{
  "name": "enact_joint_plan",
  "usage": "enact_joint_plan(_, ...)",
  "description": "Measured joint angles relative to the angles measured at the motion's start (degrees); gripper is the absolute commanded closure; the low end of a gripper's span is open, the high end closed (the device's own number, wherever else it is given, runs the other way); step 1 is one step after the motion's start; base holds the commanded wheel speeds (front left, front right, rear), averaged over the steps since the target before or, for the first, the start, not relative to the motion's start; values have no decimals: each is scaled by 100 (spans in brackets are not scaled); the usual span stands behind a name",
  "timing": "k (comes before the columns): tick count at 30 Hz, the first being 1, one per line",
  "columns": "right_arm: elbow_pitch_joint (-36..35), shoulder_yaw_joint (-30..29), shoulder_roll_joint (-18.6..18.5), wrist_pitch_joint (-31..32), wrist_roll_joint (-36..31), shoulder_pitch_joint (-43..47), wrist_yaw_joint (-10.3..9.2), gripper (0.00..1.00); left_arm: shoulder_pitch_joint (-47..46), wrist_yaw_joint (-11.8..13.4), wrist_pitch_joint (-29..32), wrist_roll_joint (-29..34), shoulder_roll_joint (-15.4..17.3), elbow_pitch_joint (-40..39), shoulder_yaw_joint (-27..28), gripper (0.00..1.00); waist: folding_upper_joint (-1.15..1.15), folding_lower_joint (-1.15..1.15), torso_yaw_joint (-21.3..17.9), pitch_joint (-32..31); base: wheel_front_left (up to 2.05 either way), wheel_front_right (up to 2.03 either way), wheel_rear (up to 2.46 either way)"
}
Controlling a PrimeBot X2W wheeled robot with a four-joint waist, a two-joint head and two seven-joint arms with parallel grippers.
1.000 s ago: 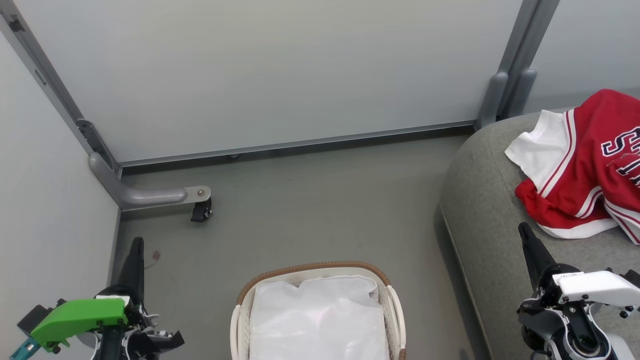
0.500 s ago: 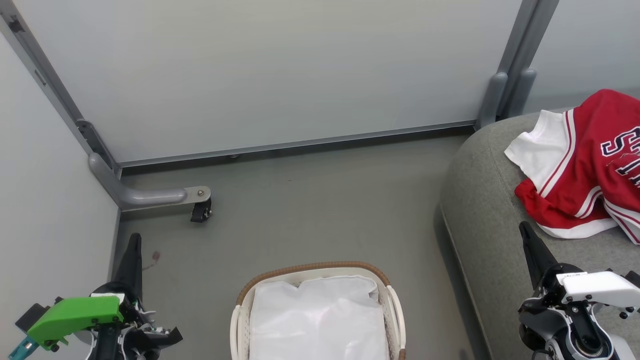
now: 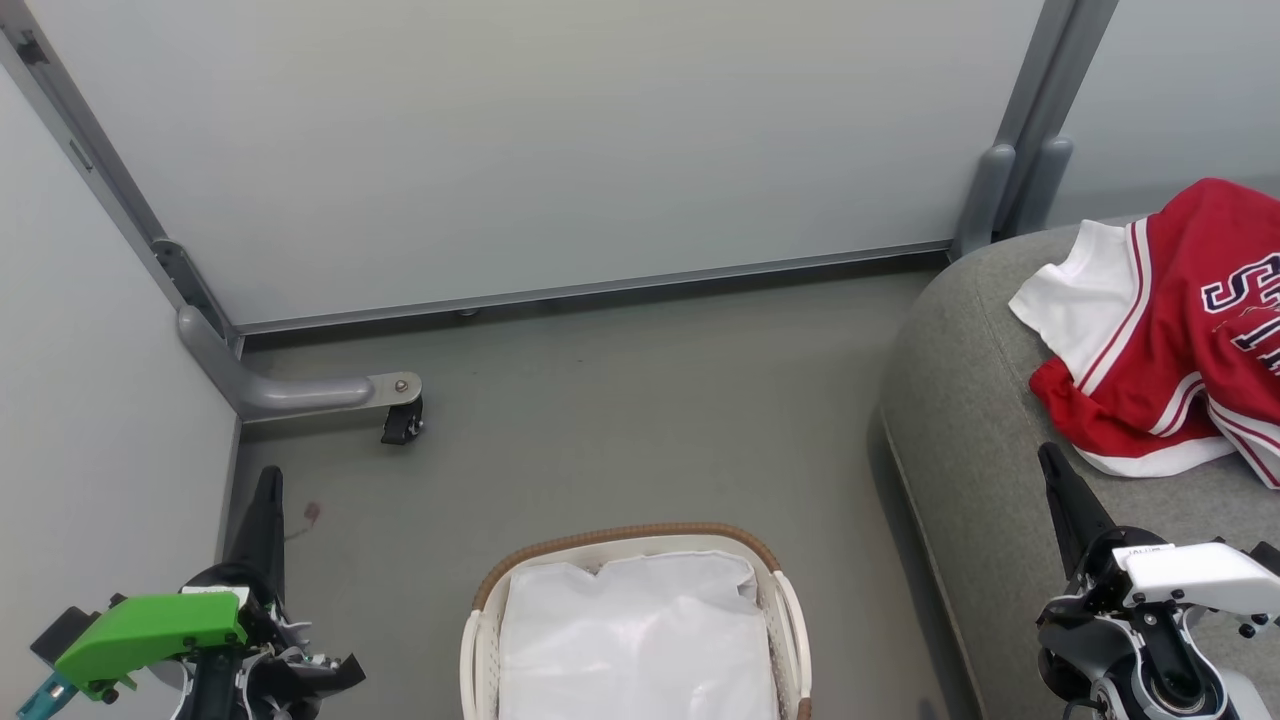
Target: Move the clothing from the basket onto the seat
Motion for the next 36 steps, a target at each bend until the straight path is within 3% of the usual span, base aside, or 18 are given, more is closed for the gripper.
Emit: enact_joint_plan(36, -1, 0, 0, 0, 0, 0, 0, 100, 0, 0, 0, 0, 0, 0, 0, 100, 0, 0, 0, 0, 0, 0, 0)
